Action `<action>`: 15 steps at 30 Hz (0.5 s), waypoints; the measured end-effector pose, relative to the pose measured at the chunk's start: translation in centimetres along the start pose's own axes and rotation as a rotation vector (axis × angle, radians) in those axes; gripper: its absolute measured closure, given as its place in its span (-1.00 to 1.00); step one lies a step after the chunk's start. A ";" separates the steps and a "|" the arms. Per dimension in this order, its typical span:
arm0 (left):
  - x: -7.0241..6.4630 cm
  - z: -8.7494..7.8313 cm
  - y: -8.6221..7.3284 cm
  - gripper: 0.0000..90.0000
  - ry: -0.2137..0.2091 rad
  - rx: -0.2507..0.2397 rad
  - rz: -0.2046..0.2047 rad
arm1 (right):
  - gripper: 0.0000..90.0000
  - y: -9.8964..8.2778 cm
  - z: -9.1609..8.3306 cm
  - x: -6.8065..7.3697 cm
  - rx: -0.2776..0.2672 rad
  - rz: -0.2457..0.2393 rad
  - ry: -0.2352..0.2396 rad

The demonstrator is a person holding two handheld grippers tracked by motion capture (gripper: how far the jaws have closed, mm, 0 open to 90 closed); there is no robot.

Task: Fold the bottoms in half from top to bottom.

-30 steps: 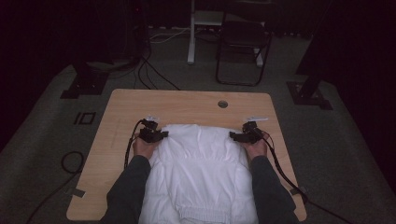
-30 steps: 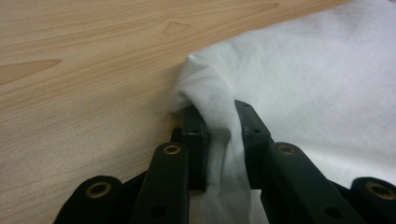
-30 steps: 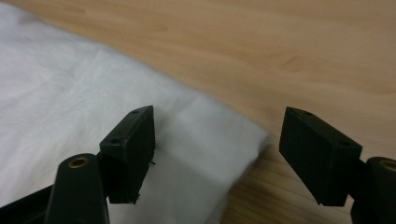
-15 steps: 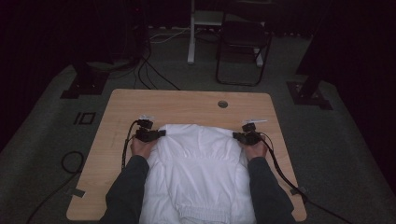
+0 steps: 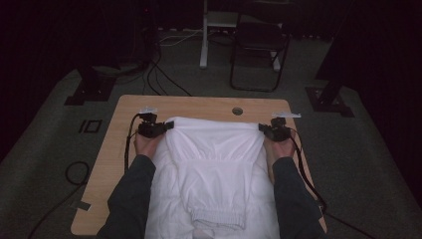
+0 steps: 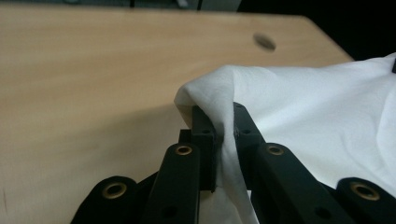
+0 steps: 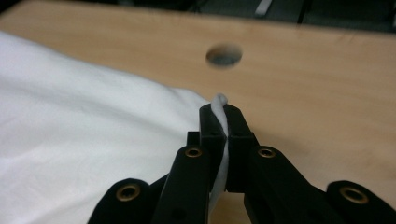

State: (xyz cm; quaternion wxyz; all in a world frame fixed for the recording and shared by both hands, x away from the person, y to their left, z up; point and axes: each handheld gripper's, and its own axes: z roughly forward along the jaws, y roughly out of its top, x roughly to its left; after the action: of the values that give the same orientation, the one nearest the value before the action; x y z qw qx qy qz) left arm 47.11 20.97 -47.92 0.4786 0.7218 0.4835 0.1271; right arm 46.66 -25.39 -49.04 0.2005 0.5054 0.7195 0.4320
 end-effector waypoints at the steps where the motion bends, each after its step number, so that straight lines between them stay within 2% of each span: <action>1: -0.2 -0.3 0.4 0.86 -0.001 -0.009 0.007 | 0.98 0.4 -0.3 -0.1 -0.021 0.004 0.000; 4: -0.6 -0.9 0.7 0.85 -0.008 -0.009 0.030 | 0.98 0.8 -1.2 0.0 -0.052 -0.007 0.016; 6: -0.9 -1.3 0.4 0.84 -0.015 0.001 0.052 | 0.98 0.5 -1.7 0.2 -0.055 -0.031 0.022; 8: -1.0 -2.0 0.0 0.84 -0.029 0.000 0.056 | 0.98 0.0 -2.3 0.4 -0.067 -0.040 0.040; 10: -1.3 -2.9 -0.6 0.84 -0.048 -0.005 0.070 | 0.98 -0.6 -3.2 0.6 -0.082 -0.047 0.062; 15: -2.8 -6.1 -2.2 0.85 -0.087 -0.017 0.124 | 0.98 -2.3 -6.3 1.8 -0.102 -0.113 0.101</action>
State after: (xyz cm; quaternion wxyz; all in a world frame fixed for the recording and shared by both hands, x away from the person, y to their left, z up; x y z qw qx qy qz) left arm 40.52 22.30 -45.81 0.4963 0.7512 0.4157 0.1291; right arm 40.07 -26.66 -47.20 0.2133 0.4305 0.7333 0.4810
